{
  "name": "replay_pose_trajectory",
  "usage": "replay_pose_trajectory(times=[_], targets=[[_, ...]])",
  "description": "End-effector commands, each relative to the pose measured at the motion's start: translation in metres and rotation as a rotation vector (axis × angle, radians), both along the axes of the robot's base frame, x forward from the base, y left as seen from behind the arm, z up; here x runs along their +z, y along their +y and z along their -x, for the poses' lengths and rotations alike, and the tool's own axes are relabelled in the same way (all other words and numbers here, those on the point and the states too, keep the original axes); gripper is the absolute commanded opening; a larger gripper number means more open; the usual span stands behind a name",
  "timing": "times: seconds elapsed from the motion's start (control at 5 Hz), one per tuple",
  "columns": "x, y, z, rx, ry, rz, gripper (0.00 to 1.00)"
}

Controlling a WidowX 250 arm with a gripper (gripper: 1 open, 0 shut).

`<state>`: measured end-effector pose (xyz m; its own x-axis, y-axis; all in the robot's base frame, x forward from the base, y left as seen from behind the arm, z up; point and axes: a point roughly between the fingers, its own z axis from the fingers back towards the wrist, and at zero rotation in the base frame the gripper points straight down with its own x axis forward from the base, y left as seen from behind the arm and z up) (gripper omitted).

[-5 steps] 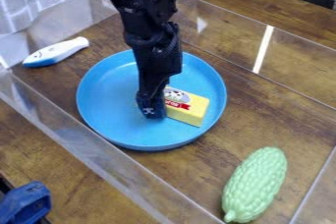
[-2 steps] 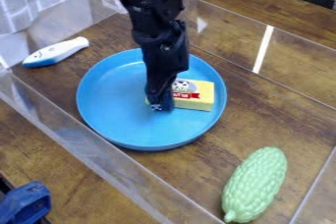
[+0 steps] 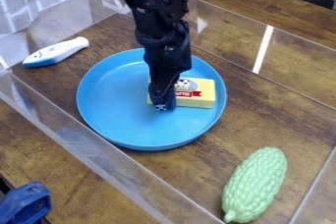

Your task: Put the yellow brick in the blue tray

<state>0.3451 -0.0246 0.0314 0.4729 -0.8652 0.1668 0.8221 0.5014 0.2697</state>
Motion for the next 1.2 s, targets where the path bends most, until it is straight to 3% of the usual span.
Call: replay_pose_trajectory(times=[0.0,0.6,1.0], targets=[[0.004,0.002,0.0,0.02,-0.011,-0.001,0.0],[0.0,0.018,0.018,0.076,0.006,-0.015,0.0],[0.01,0.022,0.011,0.024,0.008,-0.012,0.0]])
